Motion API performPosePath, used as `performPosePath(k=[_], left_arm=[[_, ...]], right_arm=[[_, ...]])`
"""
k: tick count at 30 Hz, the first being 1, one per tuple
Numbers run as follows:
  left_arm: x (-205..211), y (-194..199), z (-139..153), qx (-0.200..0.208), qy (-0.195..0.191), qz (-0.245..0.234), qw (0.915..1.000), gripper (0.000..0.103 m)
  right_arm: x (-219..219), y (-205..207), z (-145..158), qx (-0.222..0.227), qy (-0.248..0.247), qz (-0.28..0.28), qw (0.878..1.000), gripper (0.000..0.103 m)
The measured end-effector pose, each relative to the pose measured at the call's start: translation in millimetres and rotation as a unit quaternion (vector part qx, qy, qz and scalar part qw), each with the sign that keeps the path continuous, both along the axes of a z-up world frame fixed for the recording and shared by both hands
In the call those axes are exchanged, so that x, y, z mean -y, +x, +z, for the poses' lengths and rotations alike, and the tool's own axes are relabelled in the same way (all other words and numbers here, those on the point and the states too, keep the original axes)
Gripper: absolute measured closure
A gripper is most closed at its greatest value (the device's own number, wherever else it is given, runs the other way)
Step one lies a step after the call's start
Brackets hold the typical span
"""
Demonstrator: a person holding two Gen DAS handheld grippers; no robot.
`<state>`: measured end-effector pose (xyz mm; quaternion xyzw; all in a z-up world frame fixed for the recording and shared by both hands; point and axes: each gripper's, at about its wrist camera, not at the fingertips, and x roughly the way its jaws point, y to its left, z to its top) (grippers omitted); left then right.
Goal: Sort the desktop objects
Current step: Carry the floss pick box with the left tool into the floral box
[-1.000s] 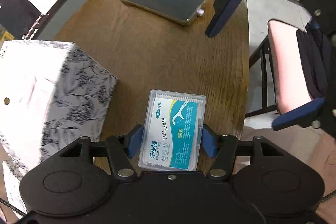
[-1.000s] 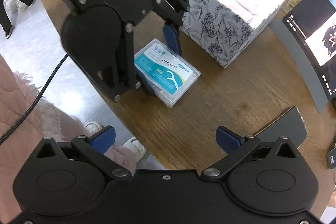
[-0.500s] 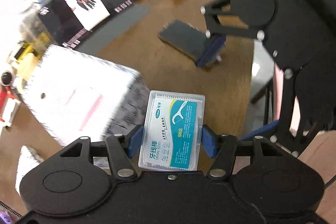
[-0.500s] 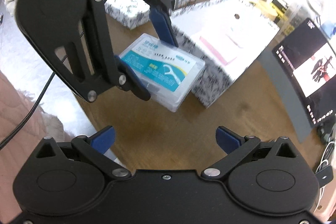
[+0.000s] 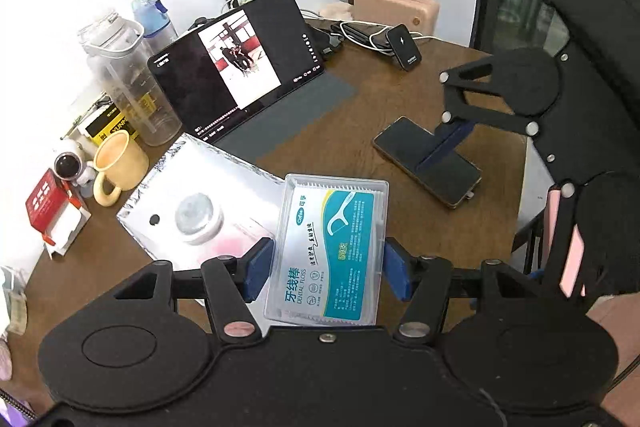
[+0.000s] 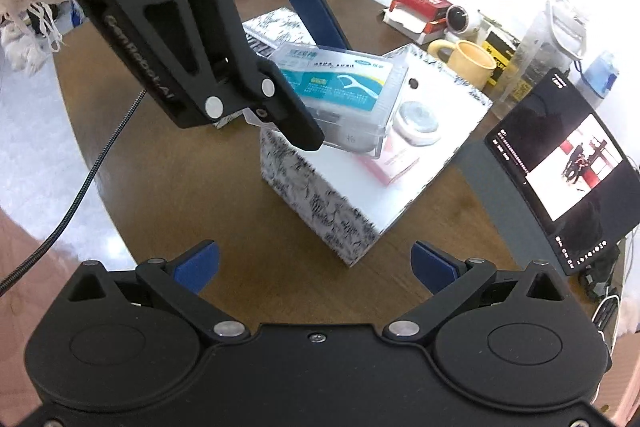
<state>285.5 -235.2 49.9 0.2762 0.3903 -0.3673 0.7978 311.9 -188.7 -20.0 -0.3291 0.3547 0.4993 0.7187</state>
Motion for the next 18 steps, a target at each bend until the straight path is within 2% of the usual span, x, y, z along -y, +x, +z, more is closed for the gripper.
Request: performPosePath(k=[4, 10, 18], left_arm=[[5, 15, -10, -0.002, 0.024, -0.022, 0.9995, 0.045], [3, 36, -31, -0.010, 0.060, -0.023, 0.9979, 0.047], [2, 75, -64, -0.039, 0.060, -0.019, 0.9973, 0.047]], right_arm=[[-3, 10, 1, -0.016, 0.006, -0.008, 1.000, 0.000], [-9, 23, -5, -0.062, 0.027, -0.033, 0.997, 0.000], [-15, 39, -27, -0.092, 0.027, -0.054, 0.994, 0.000]])
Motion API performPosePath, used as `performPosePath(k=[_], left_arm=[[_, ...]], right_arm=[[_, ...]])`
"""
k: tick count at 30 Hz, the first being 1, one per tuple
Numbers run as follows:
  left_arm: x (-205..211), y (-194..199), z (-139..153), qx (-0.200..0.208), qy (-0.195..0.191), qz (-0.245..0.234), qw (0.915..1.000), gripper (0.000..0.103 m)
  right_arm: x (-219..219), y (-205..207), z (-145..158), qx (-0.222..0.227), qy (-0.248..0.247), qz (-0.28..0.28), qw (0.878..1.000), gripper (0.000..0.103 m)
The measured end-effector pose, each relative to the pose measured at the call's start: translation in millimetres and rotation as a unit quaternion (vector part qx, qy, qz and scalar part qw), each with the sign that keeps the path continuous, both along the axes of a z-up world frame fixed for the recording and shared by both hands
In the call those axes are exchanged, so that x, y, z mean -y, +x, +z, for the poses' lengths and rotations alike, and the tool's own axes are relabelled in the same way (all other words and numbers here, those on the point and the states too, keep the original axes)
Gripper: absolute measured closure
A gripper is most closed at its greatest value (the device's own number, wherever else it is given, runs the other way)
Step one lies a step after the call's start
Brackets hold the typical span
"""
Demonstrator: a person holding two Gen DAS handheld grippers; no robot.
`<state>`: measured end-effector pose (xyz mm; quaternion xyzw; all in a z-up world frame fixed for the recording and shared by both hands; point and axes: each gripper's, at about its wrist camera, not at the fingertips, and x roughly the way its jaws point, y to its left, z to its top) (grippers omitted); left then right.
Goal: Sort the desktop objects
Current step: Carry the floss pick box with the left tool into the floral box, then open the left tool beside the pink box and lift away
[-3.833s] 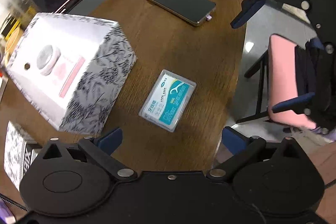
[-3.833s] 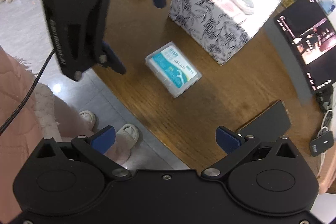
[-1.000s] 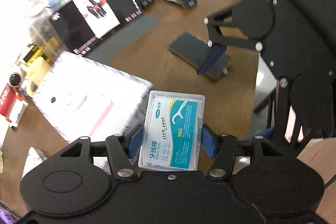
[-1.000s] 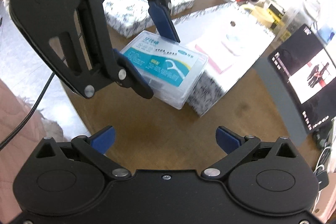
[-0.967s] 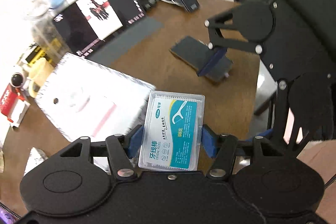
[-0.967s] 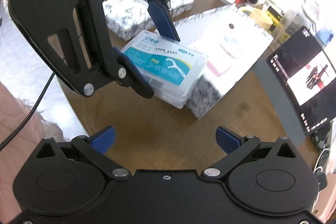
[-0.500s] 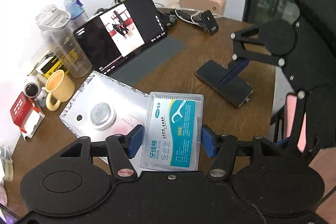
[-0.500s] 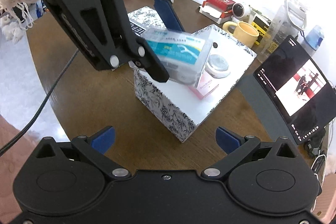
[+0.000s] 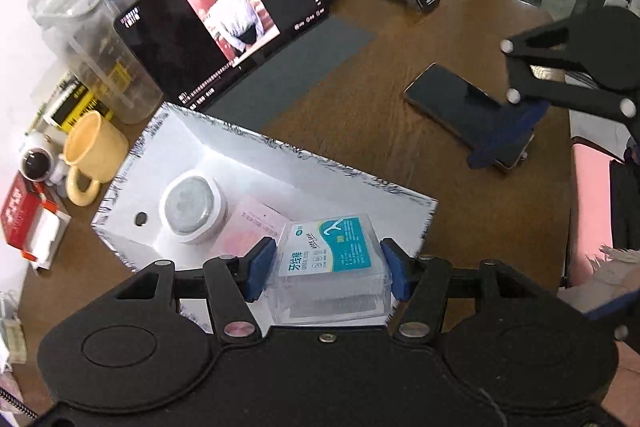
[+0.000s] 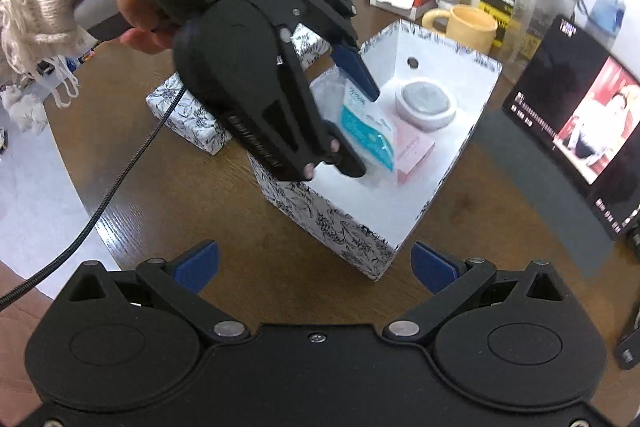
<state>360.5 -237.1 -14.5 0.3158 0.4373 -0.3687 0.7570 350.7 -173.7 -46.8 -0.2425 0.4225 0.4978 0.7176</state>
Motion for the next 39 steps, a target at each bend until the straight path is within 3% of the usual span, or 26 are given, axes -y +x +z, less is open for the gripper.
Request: performPosePath(k=[22, 39], left_arm=[[-2, 44, -66, -0.089, -0.014, -0.045, 0.9949, 0.047], [-16, 53, -75, -0.153, -0.021, -0.024, 0.9877, 0.046]], right_arm=[[-9, 28, -39, -0.054, -0.031, -0.029, 0.998, 0.000], [-7, 30, -44, -0.060, -0.032, -0.017, 0.998, 0.000]])
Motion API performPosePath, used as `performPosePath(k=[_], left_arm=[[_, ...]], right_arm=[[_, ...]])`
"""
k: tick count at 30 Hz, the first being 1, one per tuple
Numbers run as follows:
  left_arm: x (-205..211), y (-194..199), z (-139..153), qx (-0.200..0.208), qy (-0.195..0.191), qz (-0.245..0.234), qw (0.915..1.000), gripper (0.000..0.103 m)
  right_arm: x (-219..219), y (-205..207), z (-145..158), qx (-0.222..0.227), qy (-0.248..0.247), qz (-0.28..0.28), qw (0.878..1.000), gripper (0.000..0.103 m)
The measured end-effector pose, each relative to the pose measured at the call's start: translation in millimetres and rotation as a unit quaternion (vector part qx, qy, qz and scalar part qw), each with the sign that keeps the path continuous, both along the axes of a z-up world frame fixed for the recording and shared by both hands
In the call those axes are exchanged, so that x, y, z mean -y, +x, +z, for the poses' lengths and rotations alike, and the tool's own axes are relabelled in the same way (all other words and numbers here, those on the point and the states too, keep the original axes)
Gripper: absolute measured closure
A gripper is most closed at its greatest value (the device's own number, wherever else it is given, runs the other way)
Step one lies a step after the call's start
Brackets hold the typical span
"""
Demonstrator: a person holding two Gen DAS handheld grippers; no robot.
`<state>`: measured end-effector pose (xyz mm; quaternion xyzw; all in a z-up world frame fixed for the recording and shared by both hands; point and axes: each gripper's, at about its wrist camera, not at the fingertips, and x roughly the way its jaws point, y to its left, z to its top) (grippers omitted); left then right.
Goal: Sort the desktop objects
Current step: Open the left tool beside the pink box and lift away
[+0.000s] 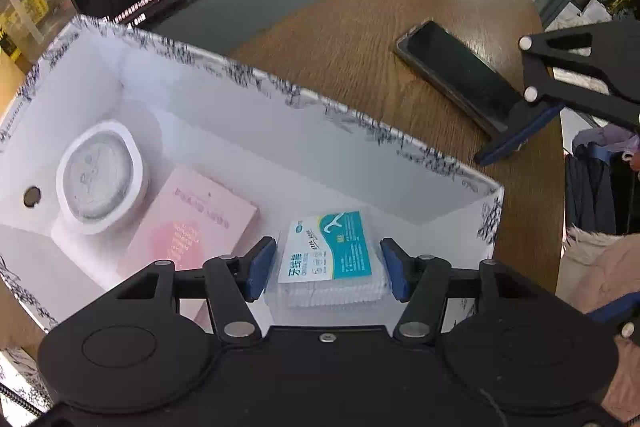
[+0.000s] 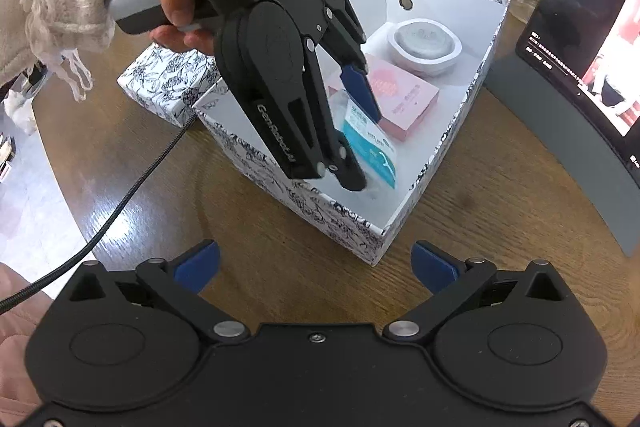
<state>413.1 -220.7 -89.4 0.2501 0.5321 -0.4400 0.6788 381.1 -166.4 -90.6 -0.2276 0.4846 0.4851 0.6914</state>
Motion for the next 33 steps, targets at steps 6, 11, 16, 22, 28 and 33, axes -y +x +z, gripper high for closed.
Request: performPosePath(k=[6, 11, 16, 22, 28, 33], left_arm=[[-8, 7, -6, -0.006, 0.020, 0.027, 0.9994, 0.047], [-11, 5, 0, 0.007, 0.018, 0.052, 0.9985, 0.045], [-25, -1, 24, 0.040, -0.007, 0.099, 0.9942, 0.028], [-52, -21, 60, 0.127, -0.039, 0.202, 0.9704, 0.004], [-85, -52, 91, 0.165, -0.060, 0.284, 0.9426, 0.000], [-113, -75, 103, 0.183, -0.054, 0.333, 0.9234, 0.000]], right_arm=[[2, 1, 2, -0.002, 0.001, 0.001, 1.000, 0.000], [2, 0, 4, 0.000, 0.001, -0.001, 1.000, 0.000], [1, -3, 6, 0.008, -0.003, -0.004, 1.000, 0.000], [-2, -9, 9, 0.024, -0.009, -0.026, 0.999, 0.000], [-5, -21, 12, 0.031, -0.011, -0.044, 0.998, 0.000], [-11, -38, 18, 0.038, -0.007, -0.048, 0.998, 0.000]])
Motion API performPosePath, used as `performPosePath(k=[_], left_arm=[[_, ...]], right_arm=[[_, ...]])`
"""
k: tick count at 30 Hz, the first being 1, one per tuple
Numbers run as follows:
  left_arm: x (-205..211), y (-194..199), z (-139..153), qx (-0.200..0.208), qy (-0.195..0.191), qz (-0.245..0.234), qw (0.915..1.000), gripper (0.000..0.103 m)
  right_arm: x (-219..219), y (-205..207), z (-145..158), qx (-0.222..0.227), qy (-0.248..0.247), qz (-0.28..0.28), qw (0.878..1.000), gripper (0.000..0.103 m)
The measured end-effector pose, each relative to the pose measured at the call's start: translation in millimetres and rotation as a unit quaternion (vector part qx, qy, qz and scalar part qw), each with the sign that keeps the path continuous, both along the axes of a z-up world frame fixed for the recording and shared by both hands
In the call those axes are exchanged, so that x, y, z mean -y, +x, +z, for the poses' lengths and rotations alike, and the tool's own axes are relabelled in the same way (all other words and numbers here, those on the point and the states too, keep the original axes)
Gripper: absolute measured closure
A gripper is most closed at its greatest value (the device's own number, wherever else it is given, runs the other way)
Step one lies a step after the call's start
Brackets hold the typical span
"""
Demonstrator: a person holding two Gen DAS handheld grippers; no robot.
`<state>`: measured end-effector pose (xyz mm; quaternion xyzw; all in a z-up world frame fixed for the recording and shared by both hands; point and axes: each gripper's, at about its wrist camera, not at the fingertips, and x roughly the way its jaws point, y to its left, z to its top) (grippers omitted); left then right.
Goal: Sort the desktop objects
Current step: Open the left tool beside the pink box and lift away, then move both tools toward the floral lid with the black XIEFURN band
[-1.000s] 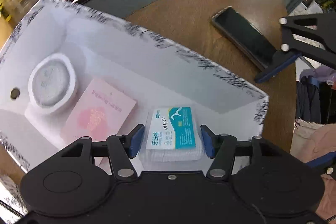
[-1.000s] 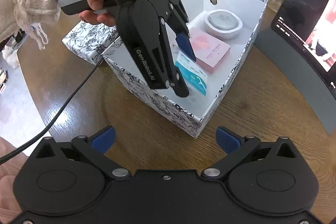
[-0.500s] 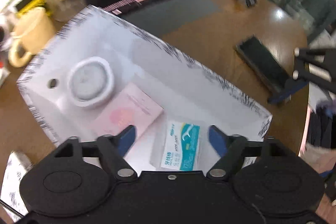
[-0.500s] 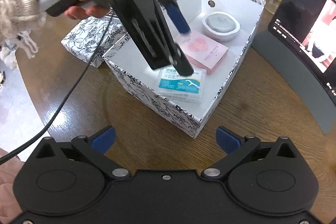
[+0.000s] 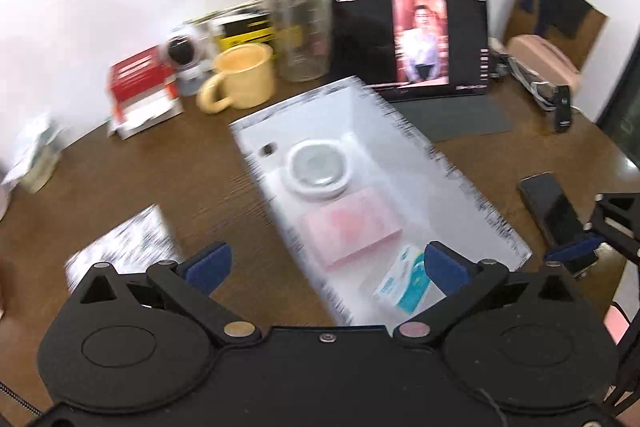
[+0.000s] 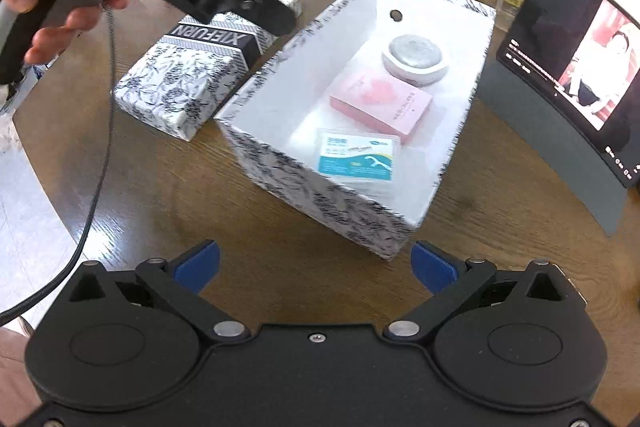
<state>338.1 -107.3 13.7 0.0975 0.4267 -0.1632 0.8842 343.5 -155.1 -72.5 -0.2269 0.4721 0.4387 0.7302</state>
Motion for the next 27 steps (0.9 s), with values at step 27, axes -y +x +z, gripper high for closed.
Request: performPosePath(k=[27], left_arm=[[-164, -142, 12, 0.020, -0.078, 0.194, 0.9777, 0.000]], right_arm=[[-30, -99, 16, 0.029, 0.022, -0.108, 0.994, 0.000]])
